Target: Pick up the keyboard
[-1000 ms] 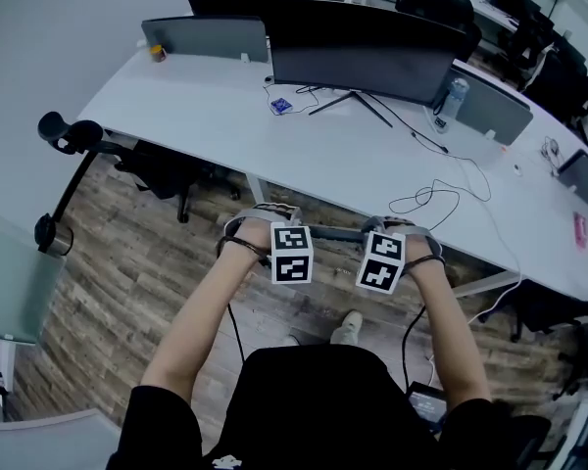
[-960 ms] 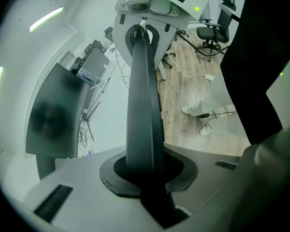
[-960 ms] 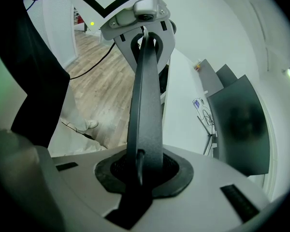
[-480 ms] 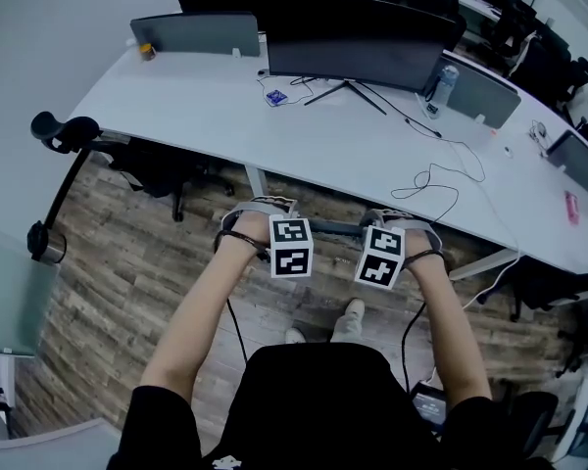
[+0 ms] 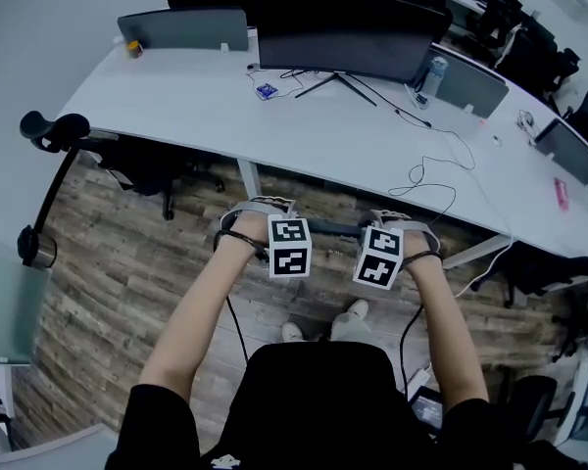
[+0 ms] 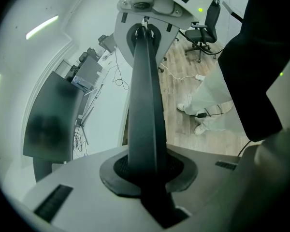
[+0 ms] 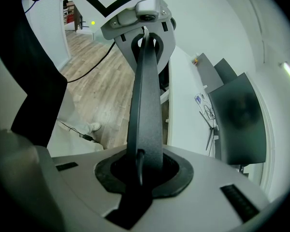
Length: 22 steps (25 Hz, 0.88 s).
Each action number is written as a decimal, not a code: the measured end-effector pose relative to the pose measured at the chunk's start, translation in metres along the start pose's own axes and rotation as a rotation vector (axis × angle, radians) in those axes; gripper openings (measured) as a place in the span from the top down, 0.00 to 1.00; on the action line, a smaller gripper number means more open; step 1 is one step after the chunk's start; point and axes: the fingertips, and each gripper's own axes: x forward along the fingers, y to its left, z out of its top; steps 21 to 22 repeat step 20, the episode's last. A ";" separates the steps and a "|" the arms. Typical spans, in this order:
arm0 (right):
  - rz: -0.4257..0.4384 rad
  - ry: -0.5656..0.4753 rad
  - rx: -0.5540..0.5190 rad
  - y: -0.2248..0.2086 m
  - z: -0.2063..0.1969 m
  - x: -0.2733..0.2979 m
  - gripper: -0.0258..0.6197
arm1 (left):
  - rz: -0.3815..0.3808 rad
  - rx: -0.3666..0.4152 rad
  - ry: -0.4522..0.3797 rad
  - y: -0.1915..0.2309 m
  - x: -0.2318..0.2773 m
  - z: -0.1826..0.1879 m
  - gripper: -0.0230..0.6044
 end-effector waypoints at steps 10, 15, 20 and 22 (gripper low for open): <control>0.000 0.005 0.002 0.004 -0.008 0.000 0.86 | -0.008 0.005 -0.009 -0.004 0.003 0.008 0.84; -0.006 -0.005 0.003 0.002 -0.017 -0.003 0.86 | -0.002 0.005 -0.005 0.000 0.002 0.018 0.84; 0.002 -0.002 -0.007 0.006 -0.029 -0.009 0.86 | -0.006 -0.001 -0.006 -0.006 -0.001 0.031 0.84; 0.002 -0.002 -0.007 0.006 -0.029 -0.009 0.86 | -0.006 -0.001 -0.006 -0.006 -0.001 0.031 0.84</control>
